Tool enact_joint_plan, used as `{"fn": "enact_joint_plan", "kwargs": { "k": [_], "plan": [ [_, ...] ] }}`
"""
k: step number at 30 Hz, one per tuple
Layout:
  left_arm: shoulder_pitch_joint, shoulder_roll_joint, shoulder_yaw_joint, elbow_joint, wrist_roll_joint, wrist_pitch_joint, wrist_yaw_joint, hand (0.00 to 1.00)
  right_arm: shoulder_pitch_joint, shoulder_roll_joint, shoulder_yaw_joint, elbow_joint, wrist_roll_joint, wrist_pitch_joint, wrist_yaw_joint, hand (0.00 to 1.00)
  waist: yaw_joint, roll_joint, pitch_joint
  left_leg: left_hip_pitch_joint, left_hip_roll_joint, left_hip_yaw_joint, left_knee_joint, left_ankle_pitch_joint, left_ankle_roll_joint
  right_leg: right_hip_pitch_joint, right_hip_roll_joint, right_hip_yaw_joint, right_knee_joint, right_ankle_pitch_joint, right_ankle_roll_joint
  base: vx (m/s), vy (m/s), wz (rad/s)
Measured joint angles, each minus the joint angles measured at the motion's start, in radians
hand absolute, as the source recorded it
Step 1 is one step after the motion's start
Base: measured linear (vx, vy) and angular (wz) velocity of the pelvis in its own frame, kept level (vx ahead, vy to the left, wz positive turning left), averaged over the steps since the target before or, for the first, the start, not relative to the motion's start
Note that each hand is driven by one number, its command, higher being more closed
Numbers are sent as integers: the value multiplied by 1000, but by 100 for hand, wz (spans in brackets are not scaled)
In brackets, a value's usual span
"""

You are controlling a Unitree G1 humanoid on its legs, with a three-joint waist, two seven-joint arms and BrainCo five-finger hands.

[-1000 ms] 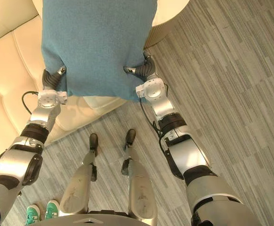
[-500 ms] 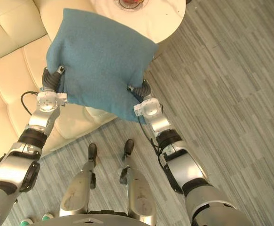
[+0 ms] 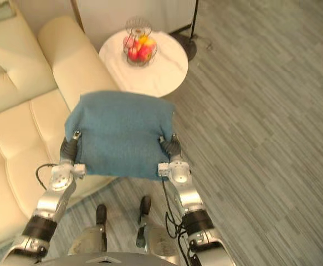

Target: Pick up cushions and gather them together orderly.

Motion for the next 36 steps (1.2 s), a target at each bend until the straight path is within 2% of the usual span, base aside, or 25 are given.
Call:
{"fn": "enact_joint_plan", "kwargs": {
  "k": [5, 9, 14, 18, 21, 22, 23, 24, 25, 26, 27, 28, 29, 32, 34, 35, 36],
  "plan": [
    [147, -52, 11, -135, -8, 0, -9, 100, 110, 5, -10, -153, -29, 0, 27, 100, 3, 6, -47, 52, 1, -2, -3, -11, 1, 52, -1, -3, 0, -14, 7, 28, 65, 1],
    [249, -95, 22, -246, -8, 0, -15, 100, 176, 14, -9, -280, -53, -1, 34, 100, 11, 29, -99, 88, 0, -11, -10, -12, 2, 88, -3, -9, 0, -22, 8, 9, 47, 5],
    [331, -109, 36, -309, -8, -10, -26, 100, 217, 28, 4, -321, -93, -19, 57, 100, 12, 58, -149, 125, 1, -27, -19, -13, 2, 131, -3, -28, 0, -34, 9, -10, 29, 12],
    [360, -109, 44, -309, -8, -11, -26, 100, 222, 30, 28, -321, -114, -23, 64, 100, 23, 63, -166, 121, 2, -38, -18, -13, 5, 133, -3, -36, -1, -40, 13, -45, 20, 7],
    [372, -108, 43, -309, -8, -11, -29, 100, 233, 29, 36, -322, -119, -23, 64, 100, 22, 69, -159, 83, 2, -83, 1, -3, -8, 128, 4, -74, 1, -41, 13, -50, 2, 43],
    [368, -106, 40, -309, -8, -11, -32, 100, 232, 29, 36, -322, -120, -25, 64, 100, 21, 68, -151, 36, -1, -117, 48, -3, -11, 117, 0, -107, 7, -38, 8, -109, -16, 106],
    [360, -109, 38, -309, -8, -11, -31, 100, 231, 19, 36, -326, -120, -27, 61, 100, 18, 82, -152, -53, -4, -182, 109, -4, -25, 70, -3, -170, 46, -51, -10, -121, -15, 115],
    [352, -110, 38, -309, -8, -11, -31, 100, 227, 11, 36, -327, -120, -27, 57, 100, 23, 87, -149, -77, -5, -201, 110, 5, -38, 52, -8, -194, 64, -64, -14, -158, 9, 115],
    [338, -111, 39, -309, -8, -10, -30, 100, 214, -2, 36, -326, -120, -26, 54, 100, 35, 93, -149, -95, 3, -196, 66, 12, -36, 28, -23, -243, 73, -65, -29, -119, 15, 140],
    [316, -114, 38, -309, -8, -9, -25, 100, 184, -9, 32, -326, -120, -22, 48, 100, 28, 92, -145, -137, 24, -78, 77, -20, 8, 15, -62, -323, 66, -59, -38, -115, 76, 169],
    [310, -129, 39, -308, -9, -8, -22, 100, 148, -24, 33, -309, -120, -22, 44, 100, 25, 87, -139, -165, 47, 41, 154, -41, 18, 1, -112, -363, 98, -61, -40, -81, 143, 161],
    [314, -137, 38, -308, -9, -8, -21, 100, 137, -33, 33, -303, -120, -22, 43, 100, 26, 88, -140, -162, 58, 92, 185, -48, 18, 2, -136, -382, 111, -64, -39, -53, 232, 125],
    [315, -147, 38, -308, -9, -10, -21, 100, 124, -49, 33, -303, -120, -22, 43, 100, 26, 91, -141, -136, 86, 173, 237, -62, 18, 14, -179, -417, 133, -70, -29, -55, 287, 101],
    [298, -146, 31, -308, -20, -26, -20, 100, 81, -56, 31, -303, -122, -23, 26, 100, 6, 107, -148, -71, 173, 299, 273, -98, 27, 30, -246, -498, 166, -74, -5, -102, 339, 101],
    [267, -148, -2, -308, -51, -33, -11, 100, 60, -85, 12, -303, -123, -24, 9, 100, -16, 142, -163, -22, 225, 373, 233, -86, 22, 30, -280, -554, 203, -60, 40, -129, 512, 104],
    [255, -133, -13, -302, -54, -35, -9, 100, 65, -58, -7, -282, -123, -24, 6, 100, -20, 104, -158, -6, 175, 386, 205, -41, -49, 41, -323, -544, 196, -39, 71, -114, 573, 89],
    [256, -107, -13, -298, -54, -35, -5, 100, 76, -30, -7, -265, -123, -24, 8, 100, -23, 75, -159, -13, 135, 376, 226, -59, -24, 58, -348, -519, 169, -14, 79, -86, 465, 77]
  ]
}}
